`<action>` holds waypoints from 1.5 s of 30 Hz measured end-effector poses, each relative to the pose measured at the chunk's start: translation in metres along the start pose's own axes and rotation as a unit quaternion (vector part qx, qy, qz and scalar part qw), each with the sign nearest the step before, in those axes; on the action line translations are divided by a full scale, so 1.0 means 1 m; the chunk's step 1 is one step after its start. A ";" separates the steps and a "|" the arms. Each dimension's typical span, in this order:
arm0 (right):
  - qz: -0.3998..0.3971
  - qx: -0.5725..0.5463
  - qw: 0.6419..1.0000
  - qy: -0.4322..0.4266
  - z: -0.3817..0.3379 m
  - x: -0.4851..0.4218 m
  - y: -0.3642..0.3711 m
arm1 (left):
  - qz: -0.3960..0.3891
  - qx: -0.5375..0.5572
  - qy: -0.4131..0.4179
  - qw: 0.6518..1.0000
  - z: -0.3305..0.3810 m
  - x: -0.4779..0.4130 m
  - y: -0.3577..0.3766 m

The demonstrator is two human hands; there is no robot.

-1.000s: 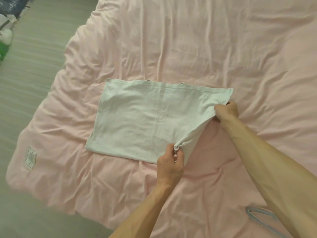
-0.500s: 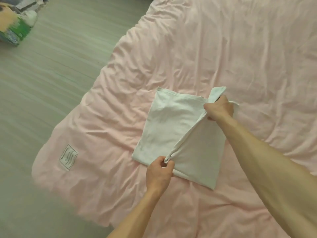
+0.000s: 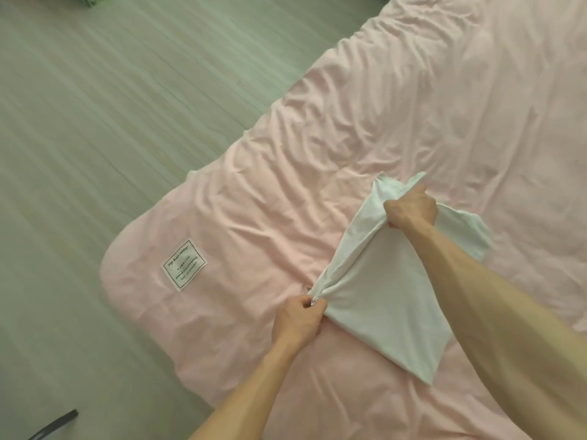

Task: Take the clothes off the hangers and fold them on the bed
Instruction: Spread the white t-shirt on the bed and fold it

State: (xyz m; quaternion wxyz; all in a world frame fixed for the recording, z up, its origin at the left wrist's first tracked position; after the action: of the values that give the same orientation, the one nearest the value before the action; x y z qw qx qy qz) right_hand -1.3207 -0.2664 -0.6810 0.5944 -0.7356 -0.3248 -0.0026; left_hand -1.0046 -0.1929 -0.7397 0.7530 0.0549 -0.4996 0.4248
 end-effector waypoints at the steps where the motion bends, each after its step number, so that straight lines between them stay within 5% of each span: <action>1: 0.002 0.000 1.000 0.002 -0.002 0.002 0.000 | -0.005 -0.006 -0.007 1.000 -0.001 -0.001 0.001; 9: -0.106 -0.101 0.989 -0.018 -0.017 0.013 0.026 | -0.003 -0.160 -0.028 0.987 -0.003 -0.007 -0.004; 16: -0.010 -0.169 0.985 -0.041 0.029 0.029 0.005 | 0.064 -0.253 0.122 0.958 0.048 -0.002 0.005; 19: 0.054 -0.137 0.986 -0.077 0.070 0.051 0.011 | 0.151 -0.310 0.295 0.891 0.081 -0.001 0.018; 23: 0.123 -0.001 0.984 -0.129 0.125 0.093 0.033 | 0.065 -0.443 0.486 0.750 0.102 0.002 0.074; 26: 0.077 0.096 0.980 -0.159 0.164 0.123 0.070 | 0.040 -0.506 0.537 0.673 0.091 -0.016 0.088; 29: 0.030 0.147 0.982 -0.117 0.214 0.144 0.094 | 0.099 -0.530 0.448 0.713 0.081 -0.054 0.056; 33: 0.096 0.052 0.994 -0.010 0.247 0.161 0.075 | 0.148 -0.511 0.388 0.753 0.081 -0.050 0.040; 36: 0.133 -0.124 0.981 0.058 0.259 0.178 0.059 | 0.159 -0.332 0.282 0.886 0.075 -0.028 0.025; 39: -0.006 -0.307 0.934 0.181 0.275 0.189 0.081 | 0.057 -0.149 0.096 0.983 0.043 -0.021 0.023; 45: -0.037 -0.379 0.906 0.183 0.282 0.197 0.075 | -0.110 0.043 0.016 0.993 0.034 -0.014 0.031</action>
State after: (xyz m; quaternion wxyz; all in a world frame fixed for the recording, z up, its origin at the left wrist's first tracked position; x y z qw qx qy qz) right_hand -1.2366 0.0677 -0.7523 0.3192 -0.8796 -0.2117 -0.2821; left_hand -1.0526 -0.1989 -0.7448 0.7998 0.1349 -0.4600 0.3612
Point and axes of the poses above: each hand's wrist, its own x-axis away from the middle knuckle, its own y-axis out of the palm, z = x × y, the point moved 8 cm from there along -x, towards the middle knuckle, and after that the axes turned 3 degrees about -y, right-handed, at the moved point
